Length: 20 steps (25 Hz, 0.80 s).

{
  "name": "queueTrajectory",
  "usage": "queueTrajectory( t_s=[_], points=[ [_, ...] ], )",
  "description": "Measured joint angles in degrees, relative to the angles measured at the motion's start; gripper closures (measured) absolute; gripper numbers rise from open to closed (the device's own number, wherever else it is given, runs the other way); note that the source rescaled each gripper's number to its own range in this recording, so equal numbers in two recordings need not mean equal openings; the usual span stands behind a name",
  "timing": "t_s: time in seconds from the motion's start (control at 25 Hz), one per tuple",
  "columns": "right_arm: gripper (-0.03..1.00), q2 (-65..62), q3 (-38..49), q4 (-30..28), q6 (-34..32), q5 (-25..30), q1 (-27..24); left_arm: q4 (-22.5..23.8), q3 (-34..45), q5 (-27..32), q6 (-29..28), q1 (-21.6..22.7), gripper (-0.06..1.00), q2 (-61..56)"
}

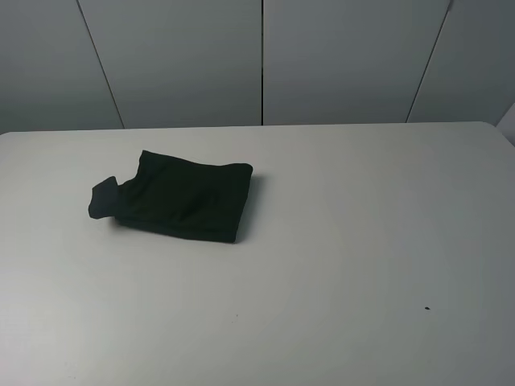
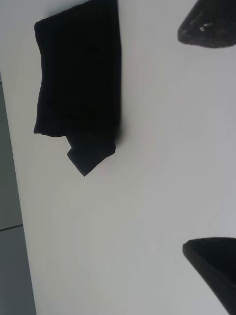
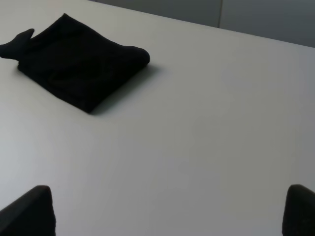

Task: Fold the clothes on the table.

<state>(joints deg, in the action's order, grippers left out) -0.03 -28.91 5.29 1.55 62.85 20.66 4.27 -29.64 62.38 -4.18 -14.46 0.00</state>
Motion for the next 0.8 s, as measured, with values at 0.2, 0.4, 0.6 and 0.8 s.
queueTrajectory(
  t_s=[0.2, 0.4, 0.6, 0.8],
  points=[
    [-0.03, 0.0, 0.0, 0.0, 0.0, 0.0, -9.6, 0.35, 0.0, 0.0, 0.0, 5.82, -0.05, 0.0],
    [-0.03, 0.0, 0.0, 0.0, 0.0, 0.0, -18.25, 1.38, 0.1, 0.0, 0.0, 10.71, -0.05, 0.0],
    [-0.03, 0.0, 0.0, 0.0, 0.0, 0.0, -21.91, 2.54, 0.33, 0.0, 0.0, 12.19, -0.05, 0.0],
    [-0.03, 0.0, 0.0, 0.0, 0.0, 0.0, -21.98, 2.34, 0.33, 0.0, 0.0, 12.67, -0.05, 0.0]
  ],
)
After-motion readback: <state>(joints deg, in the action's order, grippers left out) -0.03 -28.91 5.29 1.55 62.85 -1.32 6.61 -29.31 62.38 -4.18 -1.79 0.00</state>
